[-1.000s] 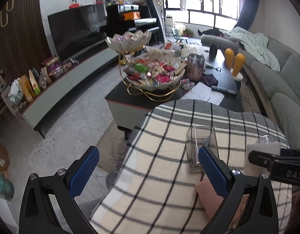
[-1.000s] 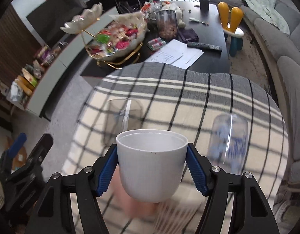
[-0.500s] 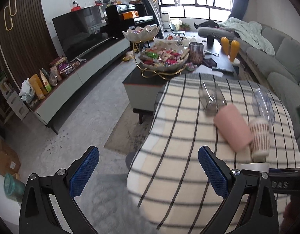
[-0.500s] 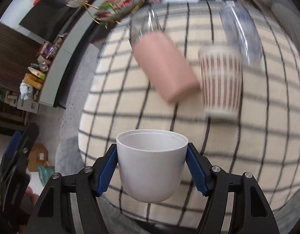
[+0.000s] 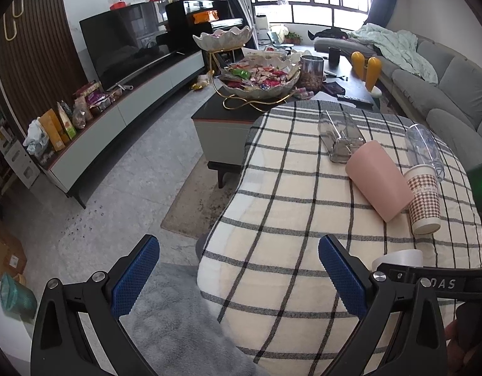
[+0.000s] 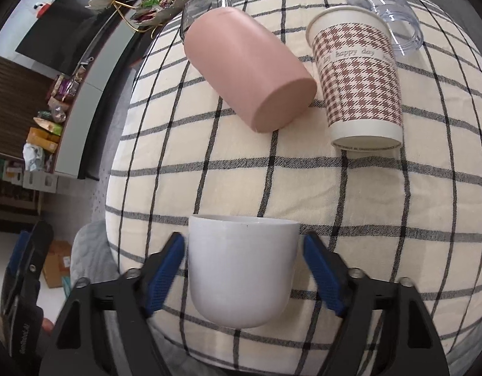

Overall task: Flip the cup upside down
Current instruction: 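Rotate the right gripper to turn the white cup rim-down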

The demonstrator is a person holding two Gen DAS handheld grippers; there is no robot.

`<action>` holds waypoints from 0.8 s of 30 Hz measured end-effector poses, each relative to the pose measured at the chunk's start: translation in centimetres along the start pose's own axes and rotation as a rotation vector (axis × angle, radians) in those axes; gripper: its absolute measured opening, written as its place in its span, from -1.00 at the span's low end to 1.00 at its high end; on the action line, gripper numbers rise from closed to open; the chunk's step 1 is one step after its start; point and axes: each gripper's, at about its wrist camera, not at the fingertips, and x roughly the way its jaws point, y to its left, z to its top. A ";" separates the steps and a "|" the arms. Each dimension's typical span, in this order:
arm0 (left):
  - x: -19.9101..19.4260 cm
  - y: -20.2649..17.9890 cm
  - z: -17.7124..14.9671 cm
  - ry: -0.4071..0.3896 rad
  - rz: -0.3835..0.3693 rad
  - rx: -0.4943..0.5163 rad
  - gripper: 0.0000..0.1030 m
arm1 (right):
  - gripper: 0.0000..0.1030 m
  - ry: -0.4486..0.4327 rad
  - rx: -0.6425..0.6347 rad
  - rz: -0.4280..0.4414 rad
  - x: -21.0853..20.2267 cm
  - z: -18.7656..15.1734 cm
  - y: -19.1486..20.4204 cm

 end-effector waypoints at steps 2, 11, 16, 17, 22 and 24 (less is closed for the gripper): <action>-0.2 -0.3 -0.2 0.000 -0.014 0.001 1.00 | 0.62 -0.009 0.002 0.008 -0.5 -0.1 -0.3; -3.8 -4.5 -1.8 -0.070 -0.153 0.038 1.00 | 0.62 -0.310 -0.005 -0.154 -9.8 -4.1 -2.9; -4.7 -7.9 -4.1 -0.168 -0.272 0.083 1.00 | 0.66 -0.493 0.012 -0.306 -14.9 -7.5 -5.4; -4.6 -8.8 -4.6 -0.182 -0.292 0.102 1.00 | 0.66 -0.512 0.019 -0.318 -15.3 -8.0 -5.8; -2.8 -11.3 -5.7 -0.180 -0.333 0.152 1.00 | 0.68 -0.593 0.065 -0.373 -16.5 -9.3 -7.6; -1.7 -11.8 -6.1 -0.155 -0.331 0.157 0.98 | 0.68 -0.617 0.079 -0.384 -16.6 -9.7 -8.2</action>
